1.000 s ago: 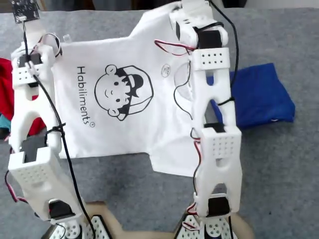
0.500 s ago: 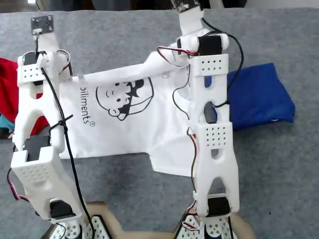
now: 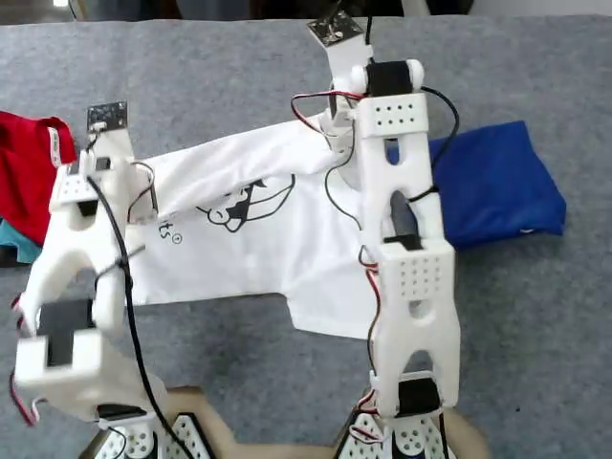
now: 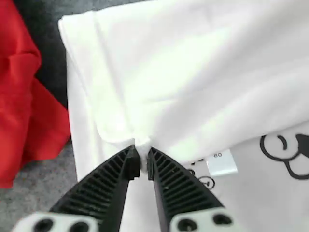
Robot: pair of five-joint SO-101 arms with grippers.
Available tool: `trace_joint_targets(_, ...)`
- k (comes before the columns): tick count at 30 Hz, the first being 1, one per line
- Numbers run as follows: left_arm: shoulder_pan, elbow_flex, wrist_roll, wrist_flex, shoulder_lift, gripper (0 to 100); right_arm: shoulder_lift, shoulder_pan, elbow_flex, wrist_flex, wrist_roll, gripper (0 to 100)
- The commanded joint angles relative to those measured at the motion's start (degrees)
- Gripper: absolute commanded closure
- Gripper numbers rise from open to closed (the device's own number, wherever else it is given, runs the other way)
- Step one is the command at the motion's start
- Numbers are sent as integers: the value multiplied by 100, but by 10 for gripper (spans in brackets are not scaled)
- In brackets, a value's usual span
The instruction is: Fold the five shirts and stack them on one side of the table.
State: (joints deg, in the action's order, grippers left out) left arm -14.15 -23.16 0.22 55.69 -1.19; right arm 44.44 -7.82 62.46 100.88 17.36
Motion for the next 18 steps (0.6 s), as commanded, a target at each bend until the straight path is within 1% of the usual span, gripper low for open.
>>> trace_joint_targets(1,110,-585,-255,-193,1064,971,-1077,281,-1007,35,141,985)
trace_joint_targets(4,-110,-796,-264,-422,1284,971,-1727,563,-1736,-9,440,985)
trace_joint_targets(7,-426,-866,-308,-422,1284,971,-2352,730,-2527,-18,818,985)
trace_joint_targets(10,-497,-1033,-677,-290,1336,971,-2993,659,-3626,-79,1064,985)
trace_joint_targets(13,-514,-1174,-747,-308,1327,971,-3591,651,-4954,-730,1073,985)
trace_joint_targets(18,-629,-1402,-870,-290,1336,971,-4629,1037,-7011,-1635,1108,985)
